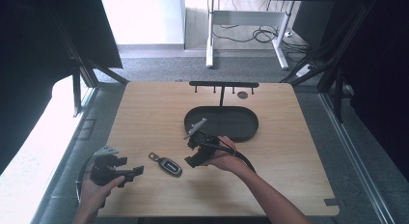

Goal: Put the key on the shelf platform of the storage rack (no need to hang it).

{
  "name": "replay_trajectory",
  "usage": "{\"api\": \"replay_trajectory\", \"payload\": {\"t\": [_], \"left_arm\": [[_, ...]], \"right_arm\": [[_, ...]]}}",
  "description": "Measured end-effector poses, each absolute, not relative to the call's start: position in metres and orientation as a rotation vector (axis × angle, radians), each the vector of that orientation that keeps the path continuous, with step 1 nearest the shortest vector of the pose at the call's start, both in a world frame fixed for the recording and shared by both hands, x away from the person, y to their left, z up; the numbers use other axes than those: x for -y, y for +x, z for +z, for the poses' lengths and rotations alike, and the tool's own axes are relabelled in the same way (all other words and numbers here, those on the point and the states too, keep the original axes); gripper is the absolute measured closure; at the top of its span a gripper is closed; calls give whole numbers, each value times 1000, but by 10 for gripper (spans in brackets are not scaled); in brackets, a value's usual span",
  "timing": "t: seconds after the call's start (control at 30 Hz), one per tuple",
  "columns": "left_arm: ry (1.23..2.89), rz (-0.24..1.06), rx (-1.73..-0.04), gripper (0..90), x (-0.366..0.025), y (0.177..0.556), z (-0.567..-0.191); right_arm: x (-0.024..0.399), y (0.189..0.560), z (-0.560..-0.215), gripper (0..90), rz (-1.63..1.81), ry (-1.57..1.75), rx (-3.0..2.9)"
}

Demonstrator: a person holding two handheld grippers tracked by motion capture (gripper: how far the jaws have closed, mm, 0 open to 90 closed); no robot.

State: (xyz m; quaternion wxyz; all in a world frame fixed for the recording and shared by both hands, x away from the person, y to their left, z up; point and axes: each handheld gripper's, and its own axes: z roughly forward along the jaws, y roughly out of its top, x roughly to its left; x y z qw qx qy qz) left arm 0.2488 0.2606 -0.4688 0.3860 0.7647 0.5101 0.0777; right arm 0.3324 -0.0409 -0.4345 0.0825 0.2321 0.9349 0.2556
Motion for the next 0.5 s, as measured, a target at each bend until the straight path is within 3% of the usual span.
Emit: {"api": "replay_trajectory", "payload": {"t": [0.5], "left_arm": [[1953,192,-1299,185,-259,249,-470]], "right_arm": [[7,332,-452,277,708,642,-2853]]}}
